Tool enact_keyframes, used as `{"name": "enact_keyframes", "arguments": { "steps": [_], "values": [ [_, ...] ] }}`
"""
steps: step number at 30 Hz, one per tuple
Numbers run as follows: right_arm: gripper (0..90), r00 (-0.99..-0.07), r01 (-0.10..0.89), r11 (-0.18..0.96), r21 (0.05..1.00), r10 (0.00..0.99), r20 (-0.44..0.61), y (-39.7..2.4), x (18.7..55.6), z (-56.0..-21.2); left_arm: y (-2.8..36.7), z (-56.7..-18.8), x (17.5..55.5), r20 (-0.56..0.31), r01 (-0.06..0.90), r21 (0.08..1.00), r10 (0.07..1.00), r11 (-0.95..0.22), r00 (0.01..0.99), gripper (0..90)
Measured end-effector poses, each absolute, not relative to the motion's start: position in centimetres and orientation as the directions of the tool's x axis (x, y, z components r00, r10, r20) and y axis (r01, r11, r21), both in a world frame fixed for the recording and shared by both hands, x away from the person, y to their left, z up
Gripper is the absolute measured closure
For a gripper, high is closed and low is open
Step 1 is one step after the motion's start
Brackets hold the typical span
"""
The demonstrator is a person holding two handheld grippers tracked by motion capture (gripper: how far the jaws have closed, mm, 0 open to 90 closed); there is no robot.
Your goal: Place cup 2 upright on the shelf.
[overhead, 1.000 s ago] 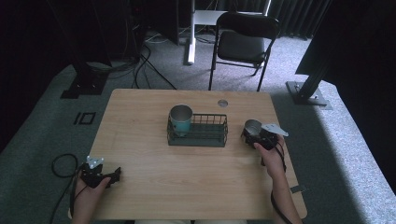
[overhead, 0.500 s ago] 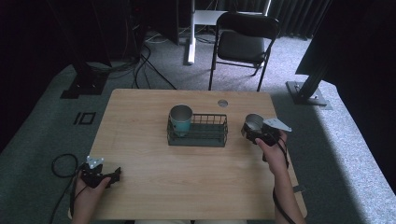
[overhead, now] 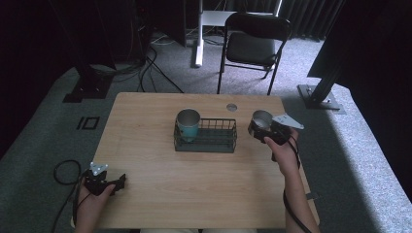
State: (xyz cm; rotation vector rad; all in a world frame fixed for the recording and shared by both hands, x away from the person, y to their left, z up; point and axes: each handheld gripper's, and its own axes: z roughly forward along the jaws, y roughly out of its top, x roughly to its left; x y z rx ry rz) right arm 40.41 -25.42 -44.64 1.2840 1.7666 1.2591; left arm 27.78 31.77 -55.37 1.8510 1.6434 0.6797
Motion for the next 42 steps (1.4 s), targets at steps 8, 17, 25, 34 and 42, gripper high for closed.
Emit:
{"name": "enact_keyframes", "arguments": {
  "steps": [8,17,25,34,42],
  "values": [
    [18.1,-0.376,0.339,0.096,0.936,0.926,0.041,-24.4,40.5,-43.4,31.8,-55.4,27.8,0.003,0.705,0.704,0.993,-0.085,0.117,8.4],
    [18.2,-0.412,0.319,0.107,0.941,0.910,0.036,-22.6,40.6,-42.0,31.8,-55.4,27.8,0.003,0.705,0.704,0.993,-0.085,0.117,8.4],
    [18.2,-0.463,0.300,0.133,0.945,0.886,0.023,-20.5,40.8,-41.1,31.8,-55.4,27.8,0.003,0.705,0.704,0.993,-0.085,0.117,8.4],
    [18.2,-0.513,0.292,0.154,0.944,0.858,0.019,-18.3,41.1,-40.9,31.8,-55.4,27.8,0.003,0.705,0.704,0.993,-0.085,0.117,8.4],
    [18.2,-0.567,0.291,0.189,0.938,0.824,0.010,-16.9,41.4,-41.4,31.8,-55.4,27.8,0.003,0.705,0.704,0.993,-0.085,0.117,8.4]
  ]
}}
